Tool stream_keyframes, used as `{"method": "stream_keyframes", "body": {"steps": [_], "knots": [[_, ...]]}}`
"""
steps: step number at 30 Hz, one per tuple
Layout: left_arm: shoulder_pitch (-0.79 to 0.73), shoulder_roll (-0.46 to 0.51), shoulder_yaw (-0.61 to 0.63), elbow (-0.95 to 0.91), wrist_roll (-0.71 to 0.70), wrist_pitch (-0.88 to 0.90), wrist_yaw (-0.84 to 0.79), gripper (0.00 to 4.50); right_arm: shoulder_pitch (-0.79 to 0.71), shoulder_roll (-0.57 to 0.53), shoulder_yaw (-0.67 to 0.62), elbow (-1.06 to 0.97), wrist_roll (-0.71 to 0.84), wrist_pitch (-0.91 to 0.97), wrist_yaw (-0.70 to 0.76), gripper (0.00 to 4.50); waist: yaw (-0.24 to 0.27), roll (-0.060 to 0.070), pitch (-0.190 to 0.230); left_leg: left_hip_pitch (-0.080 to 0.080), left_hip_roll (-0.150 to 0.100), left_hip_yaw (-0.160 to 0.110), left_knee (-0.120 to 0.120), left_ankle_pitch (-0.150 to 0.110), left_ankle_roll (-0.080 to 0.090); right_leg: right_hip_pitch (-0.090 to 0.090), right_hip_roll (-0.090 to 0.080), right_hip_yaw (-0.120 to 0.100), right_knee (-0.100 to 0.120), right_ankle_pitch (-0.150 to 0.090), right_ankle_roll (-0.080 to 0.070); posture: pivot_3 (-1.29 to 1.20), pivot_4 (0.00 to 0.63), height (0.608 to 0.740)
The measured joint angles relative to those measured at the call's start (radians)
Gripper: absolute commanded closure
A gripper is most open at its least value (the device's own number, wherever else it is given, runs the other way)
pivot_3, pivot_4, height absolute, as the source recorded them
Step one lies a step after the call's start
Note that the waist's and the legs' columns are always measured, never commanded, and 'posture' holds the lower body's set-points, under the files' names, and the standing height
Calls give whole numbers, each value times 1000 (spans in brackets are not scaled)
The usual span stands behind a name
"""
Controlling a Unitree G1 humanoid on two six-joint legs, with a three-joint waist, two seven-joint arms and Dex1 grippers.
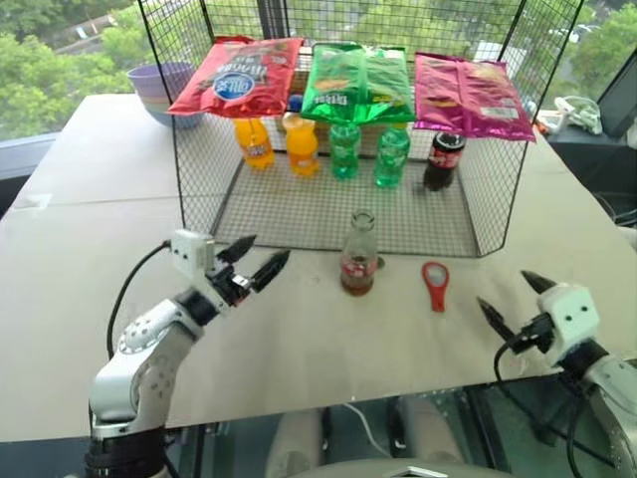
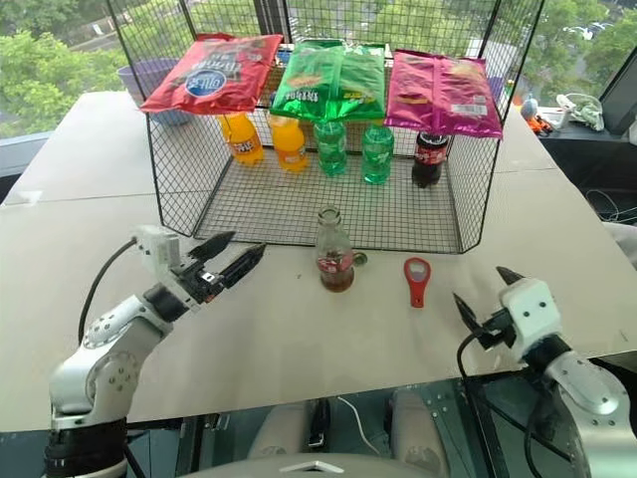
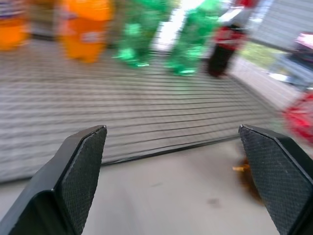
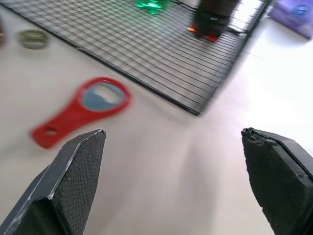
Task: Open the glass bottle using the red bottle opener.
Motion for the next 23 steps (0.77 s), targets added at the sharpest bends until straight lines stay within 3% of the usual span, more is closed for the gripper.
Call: {"method": "stream_keyframes", "body": {"steps": [12, 16, 23], "knots": [[122, 15, 107, 6, -7, -54, 29, 27, 47, 26, -44, 102, 24, -145, 19, 0, -3, 0, 0, 0, 2, 1, 0, 0, 0, -1, -2, 1, 0, 1, -1, 0, 150, 740], [169, 60, 150, -35, -44, -69, -27, 27, 47, 27, -48, 98, 71, -178, 52, 0, -4, 1, 0, 0, 3, 1, -1, 0, -1, -2, -2, 1, 0, 1, -3, 0, 150, 740], [199, 52, 160, -57, -42, -132, -51, 27, 58, 30, -43, -5, 144, -229, 93, 0, -2, 1, 0, 0, 3, 2, -1, 0, -1, -2, -3, 1, 0, 1, -3, 0, 150, 740]]}}
